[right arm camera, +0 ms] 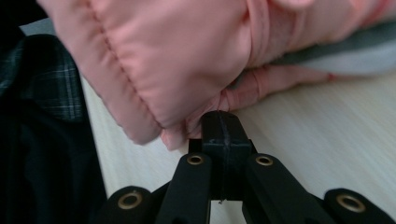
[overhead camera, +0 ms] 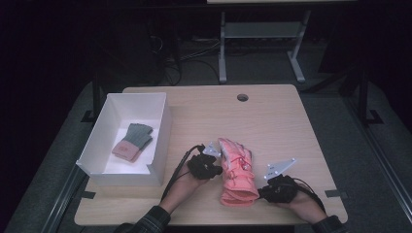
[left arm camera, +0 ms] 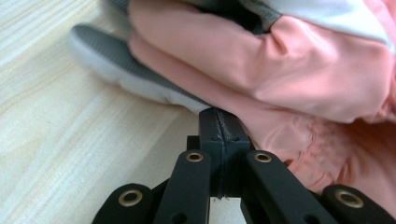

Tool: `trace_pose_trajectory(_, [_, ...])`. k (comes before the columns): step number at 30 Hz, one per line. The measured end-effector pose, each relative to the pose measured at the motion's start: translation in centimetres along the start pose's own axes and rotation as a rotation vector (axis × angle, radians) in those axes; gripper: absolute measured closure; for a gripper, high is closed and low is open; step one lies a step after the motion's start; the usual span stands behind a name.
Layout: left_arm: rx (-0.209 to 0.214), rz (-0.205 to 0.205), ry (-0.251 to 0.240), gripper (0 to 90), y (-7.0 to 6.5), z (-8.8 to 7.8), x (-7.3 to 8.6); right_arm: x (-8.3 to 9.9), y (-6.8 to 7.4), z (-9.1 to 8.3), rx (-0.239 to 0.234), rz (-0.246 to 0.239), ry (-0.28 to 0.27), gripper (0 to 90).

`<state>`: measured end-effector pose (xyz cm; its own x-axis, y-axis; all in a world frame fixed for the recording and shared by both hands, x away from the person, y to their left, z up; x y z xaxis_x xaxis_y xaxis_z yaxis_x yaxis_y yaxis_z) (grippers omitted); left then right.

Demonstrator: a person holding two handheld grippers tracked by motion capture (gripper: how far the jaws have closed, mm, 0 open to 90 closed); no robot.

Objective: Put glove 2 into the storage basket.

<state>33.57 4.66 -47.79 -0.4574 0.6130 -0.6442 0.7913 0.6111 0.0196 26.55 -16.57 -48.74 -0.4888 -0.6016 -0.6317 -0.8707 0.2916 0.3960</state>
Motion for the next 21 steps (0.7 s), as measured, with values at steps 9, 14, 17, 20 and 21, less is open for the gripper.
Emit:
trace_pose_trajectory(9, [0.04,0.0,-0.005,89.7,-0.2,0.6,-0.6,-1.1,2.1,2.3,-0.052,-0.052,0.005,90.0])
trace_pose_trajectory(14, [0.044,-0.001,-0.009,89.7,-0.2,0.4,-0.7,-1.3,2.9,2.8,-0.066,-0.057,0.012,90.0])
trace_pose_trajectory(17, [0.041,-0.005,-0.017,89.7,0.1,-0.1,-0.6,-1.0,2.6,1.5,-0.039,-0.052,-0.014,90.0])
trace_pose_trajectory(20, [0.04,-0.006,-0.017,89.7,0.5,-0.8,-0.4,-0.9,2.0,-0.8,0.009,-0.026,-0.079,90.0])
trace_pose_trajectory(21, [0.036,-0.01,-0.02,89.7,0.7,-1.1,-0.3,-1.0,1.9,-1.3,0.018,-0.022,-0.098,90.0])
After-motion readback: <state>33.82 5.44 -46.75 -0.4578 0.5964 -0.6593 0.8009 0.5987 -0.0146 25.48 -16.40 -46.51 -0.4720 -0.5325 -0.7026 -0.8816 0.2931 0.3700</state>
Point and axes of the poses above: each handheld gripper's, and its own axes: z roughly forward along the jaws, x roughly out of its underside, y roughly to its left, the point moved 4 cm from there along z, roughly forward along the jaws, and after that the axes turned 12 degrees about -x, right-handed, at the moved point
